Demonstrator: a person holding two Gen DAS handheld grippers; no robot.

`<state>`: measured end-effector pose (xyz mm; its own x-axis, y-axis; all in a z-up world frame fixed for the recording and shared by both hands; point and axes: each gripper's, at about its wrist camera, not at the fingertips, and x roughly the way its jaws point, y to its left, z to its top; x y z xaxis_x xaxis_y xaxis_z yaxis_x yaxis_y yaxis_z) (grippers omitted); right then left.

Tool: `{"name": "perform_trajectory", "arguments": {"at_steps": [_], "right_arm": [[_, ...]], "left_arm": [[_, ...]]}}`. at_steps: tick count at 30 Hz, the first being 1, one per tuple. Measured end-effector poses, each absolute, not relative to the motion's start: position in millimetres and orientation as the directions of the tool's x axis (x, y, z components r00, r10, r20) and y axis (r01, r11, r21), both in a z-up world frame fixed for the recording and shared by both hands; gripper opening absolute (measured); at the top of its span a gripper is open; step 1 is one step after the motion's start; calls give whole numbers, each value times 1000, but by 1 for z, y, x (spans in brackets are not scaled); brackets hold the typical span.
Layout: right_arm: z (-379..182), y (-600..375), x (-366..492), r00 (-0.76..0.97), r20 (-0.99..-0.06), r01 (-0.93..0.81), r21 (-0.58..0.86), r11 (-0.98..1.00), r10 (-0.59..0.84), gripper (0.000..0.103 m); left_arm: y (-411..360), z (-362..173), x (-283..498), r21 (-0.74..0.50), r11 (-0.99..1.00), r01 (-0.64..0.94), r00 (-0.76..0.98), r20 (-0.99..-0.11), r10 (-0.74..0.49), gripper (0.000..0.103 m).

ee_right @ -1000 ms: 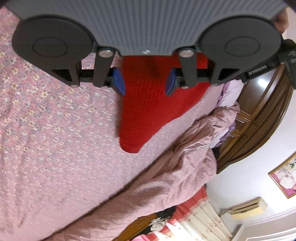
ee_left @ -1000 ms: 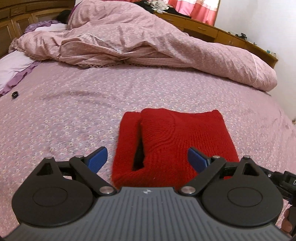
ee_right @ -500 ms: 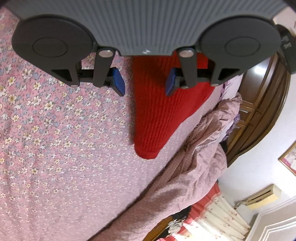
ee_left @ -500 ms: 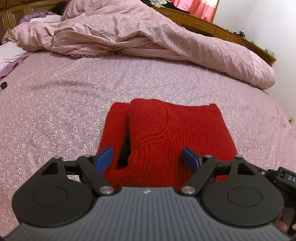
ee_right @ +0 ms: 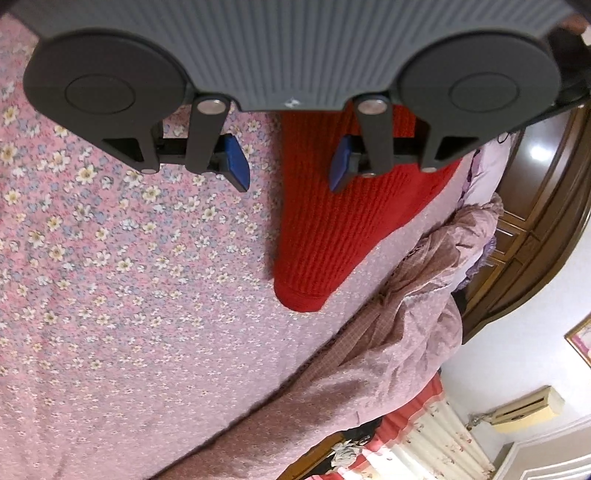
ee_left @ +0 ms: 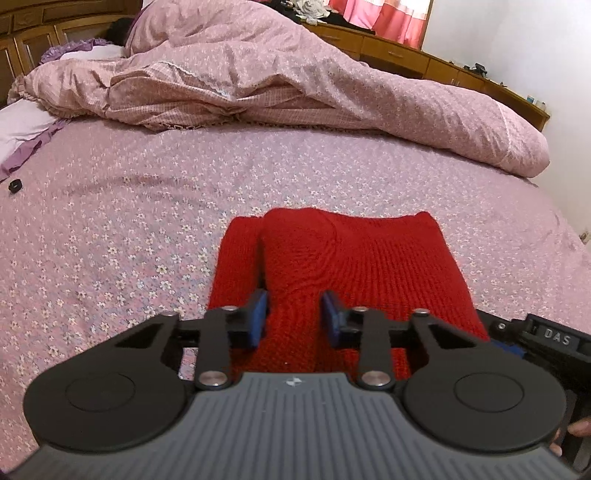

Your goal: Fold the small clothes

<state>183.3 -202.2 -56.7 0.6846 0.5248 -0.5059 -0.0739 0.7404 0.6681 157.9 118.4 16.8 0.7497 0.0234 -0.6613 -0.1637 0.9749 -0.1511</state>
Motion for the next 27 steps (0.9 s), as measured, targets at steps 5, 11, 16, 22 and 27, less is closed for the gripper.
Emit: {"name": "perform_trajectory", "arguments": {"at_steps": [5, 11, 16, 22, 27], "right_arm": [[-58, -199, 189, 668, -480, -112, 692, 713, 569, 51], [-42, -185, 190, 624, -417, -238, 705, 669, 661, 42], [-22, -148, 185, 610, -432, -362, 594, 719, 664, 43], [-20, -124, 181, 606, -464, -418, 504, 755, 646, 43], [-23, -121, 182, 611, -478, -412, 490, 769, 631, 43]], "left_arm": [[123, 20, 149, -168, 971, -171, 761, -648, 22, 25], [142, 22, 124, -211, 957, -199, 767, -641, 18, 24], [155, 9, 112, -208, 945, -252, 740, -670, 50, 23], [169, -9, 113, -221, 934, -280, 718, -695, 50, 24], [167, -10, 117, -215, 936, -279, 722, -690, 57, 25]]}}
